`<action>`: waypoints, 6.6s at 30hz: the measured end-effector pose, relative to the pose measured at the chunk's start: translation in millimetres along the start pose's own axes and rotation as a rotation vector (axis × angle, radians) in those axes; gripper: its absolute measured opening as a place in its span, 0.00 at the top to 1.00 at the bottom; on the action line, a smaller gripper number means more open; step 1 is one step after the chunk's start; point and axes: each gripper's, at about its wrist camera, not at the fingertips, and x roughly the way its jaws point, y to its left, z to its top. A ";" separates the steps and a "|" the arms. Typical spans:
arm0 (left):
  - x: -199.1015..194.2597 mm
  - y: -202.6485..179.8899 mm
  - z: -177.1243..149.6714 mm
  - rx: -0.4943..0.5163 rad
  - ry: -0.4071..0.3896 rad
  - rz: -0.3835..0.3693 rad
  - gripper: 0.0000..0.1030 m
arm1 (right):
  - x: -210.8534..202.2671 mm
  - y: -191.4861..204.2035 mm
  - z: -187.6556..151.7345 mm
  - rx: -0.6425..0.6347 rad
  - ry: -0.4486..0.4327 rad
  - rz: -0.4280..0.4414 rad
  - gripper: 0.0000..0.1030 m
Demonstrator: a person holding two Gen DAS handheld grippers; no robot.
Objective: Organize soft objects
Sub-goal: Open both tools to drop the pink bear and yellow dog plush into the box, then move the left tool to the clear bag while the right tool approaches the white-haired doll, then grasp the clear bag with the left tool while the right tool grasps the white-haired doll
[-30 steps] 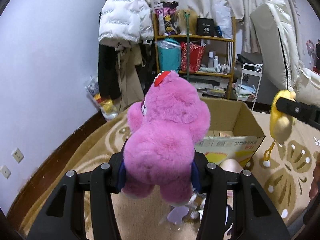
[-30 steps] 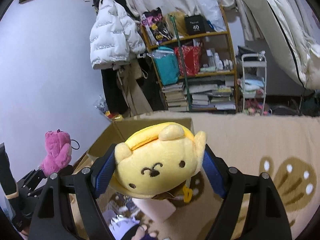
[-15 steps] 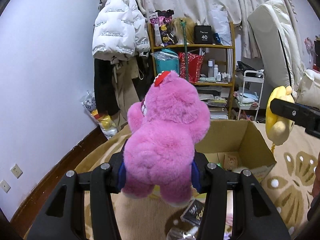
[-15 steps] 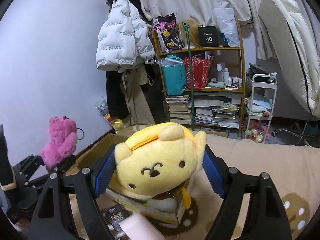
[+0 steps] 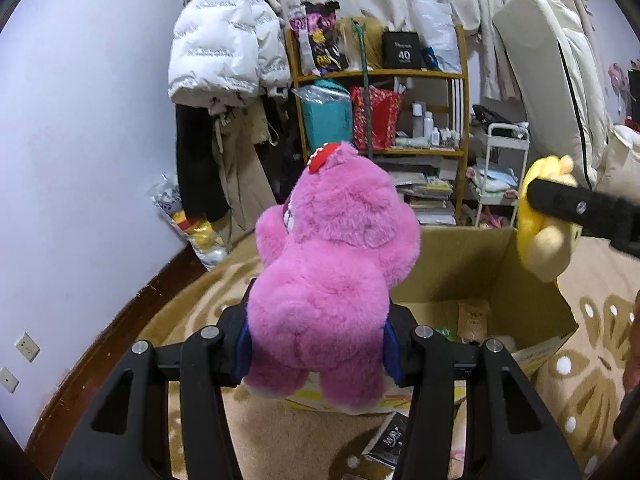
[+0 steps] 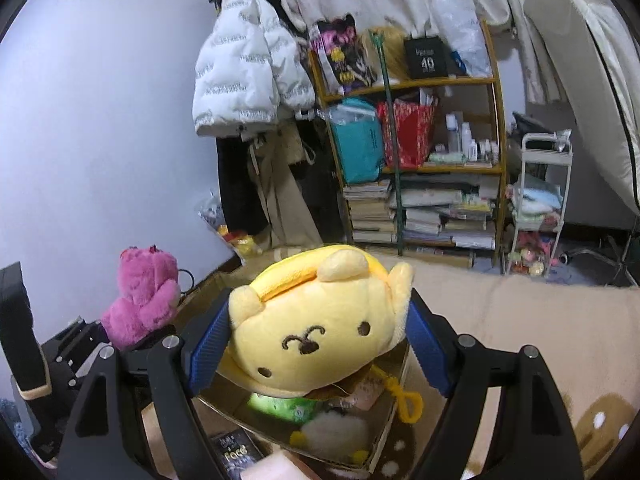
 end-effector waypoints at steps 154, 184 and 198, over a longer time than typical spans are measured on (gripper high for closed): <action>39.4 29.0 -123.1 -0.039 0.800 -0.125 0.06 | 21.1 78.3 -182.2 -0.089 0.780 0.054 0.00; 50.5 -6.5 -132.3 0.028 0.766 -0.157 0.21 | 10.7 57.5 -165.7 0.006 0.724 0.020 0.21; 29.1 -16.8 -126.0 0.011 0.744 -0.246 0.66 | -9.6 42.5 -150.7 0.014 0.661 -0.022 0.22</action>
